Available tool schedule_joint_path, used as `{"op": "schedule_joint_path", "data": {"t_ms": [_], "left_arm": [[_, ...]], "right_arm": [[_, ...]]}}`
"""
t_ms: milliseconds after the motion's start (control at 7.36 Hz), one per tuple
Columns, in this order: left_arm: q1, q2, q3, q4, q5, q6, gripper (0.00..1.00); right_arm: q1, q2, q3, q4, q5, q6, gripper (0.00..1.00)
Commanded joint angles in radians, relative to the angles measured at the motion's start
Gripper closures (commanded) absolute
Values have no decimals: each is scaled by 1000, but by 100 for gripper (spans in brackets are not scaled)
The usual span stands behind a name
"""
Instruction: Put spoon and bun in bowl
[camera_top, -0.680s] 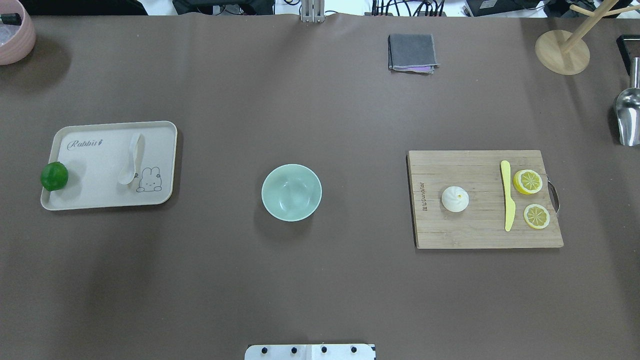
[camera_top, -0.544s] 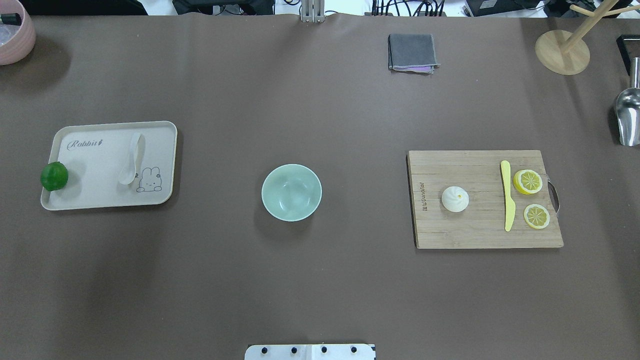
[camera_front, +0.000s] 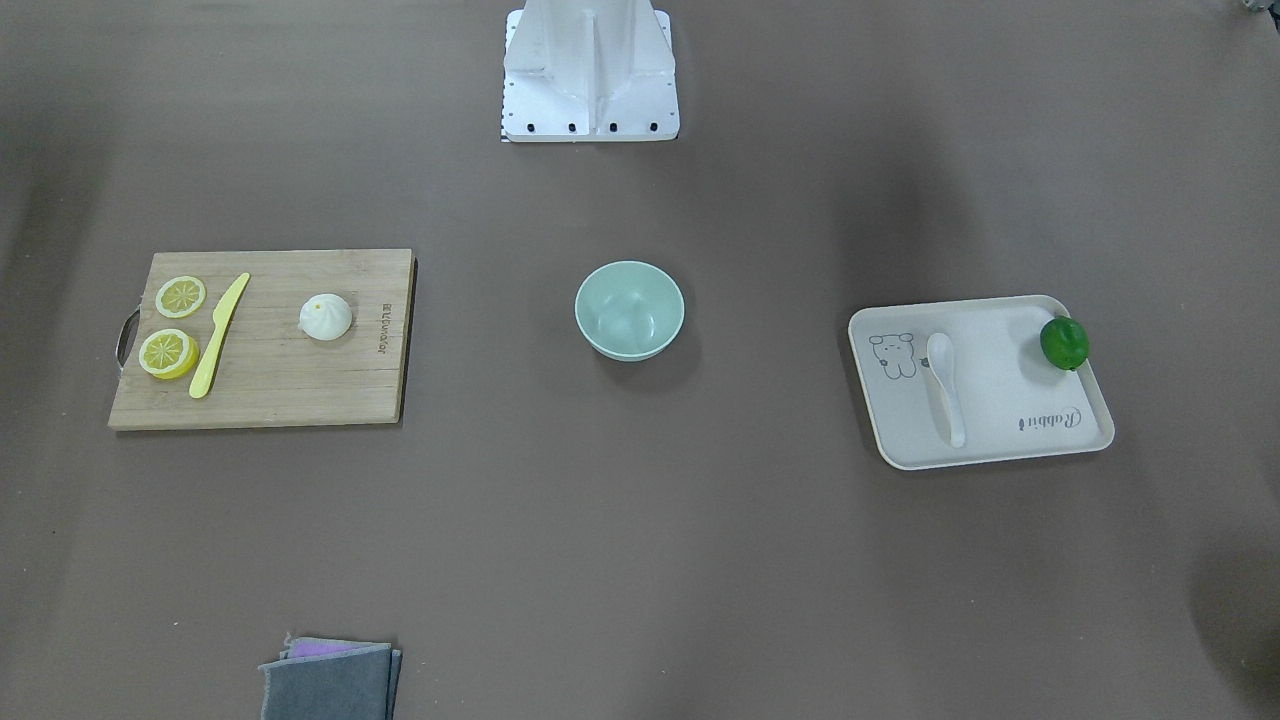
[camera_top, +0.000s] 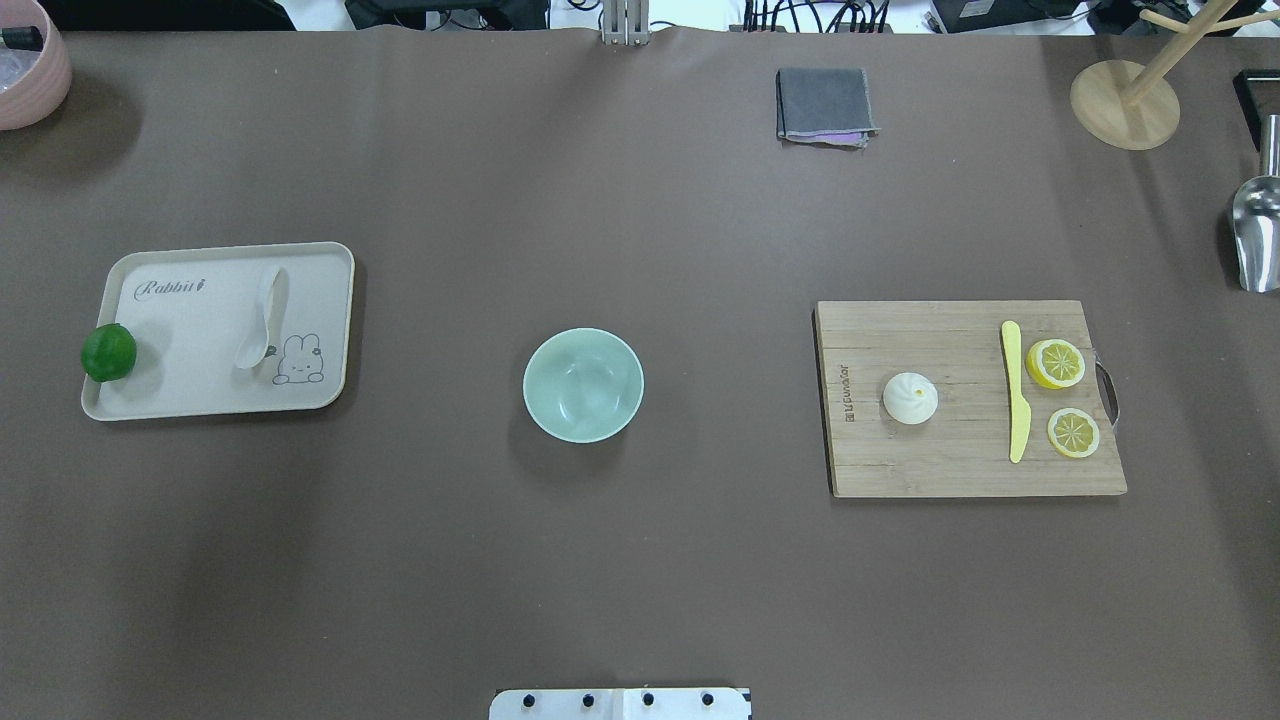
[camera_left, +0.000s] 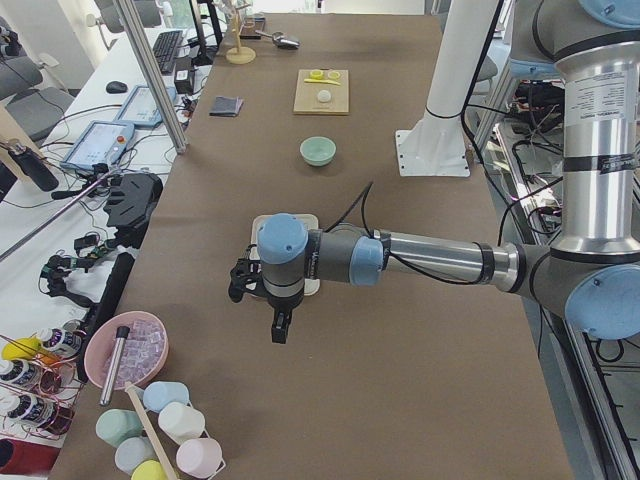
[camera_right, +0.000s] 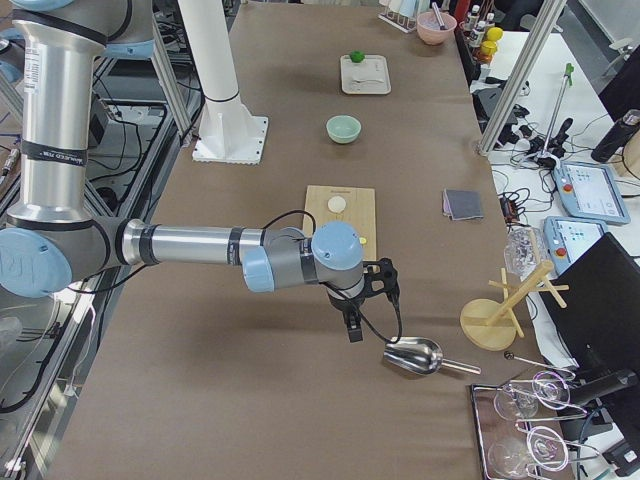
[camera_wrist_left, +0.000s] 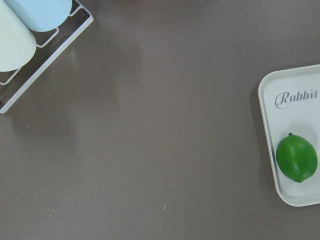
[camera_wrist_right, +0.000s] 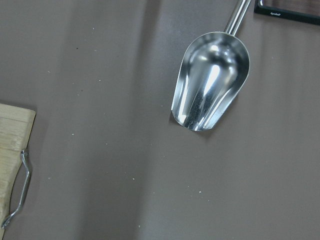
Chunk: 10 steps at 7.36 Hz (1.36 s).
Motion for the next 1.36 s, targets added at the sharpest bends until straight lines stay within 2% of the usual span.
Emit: {"op": "schedule_joint_path", "data": {"t_ms": [0,272,408,951,1223], "left_arm": [[4,17,5,1,-2,-1,1],[4,20,11,-1,-2,-1,1],[7,8,15,-9,-6,1,1],[12,11,-20,-24,-13,1,1],[18,4,-18,-44,-27,-49,3]], "right_arm": [[-30,5,5,-62,1,-48,0],[-30,29,14,-187,-3,-57,0],[-18,26,36,-205,-2,-59,0],[-12,-17,138,-205,23,-54,0],[-13,-23,142,-194,123,-51,0]]}}
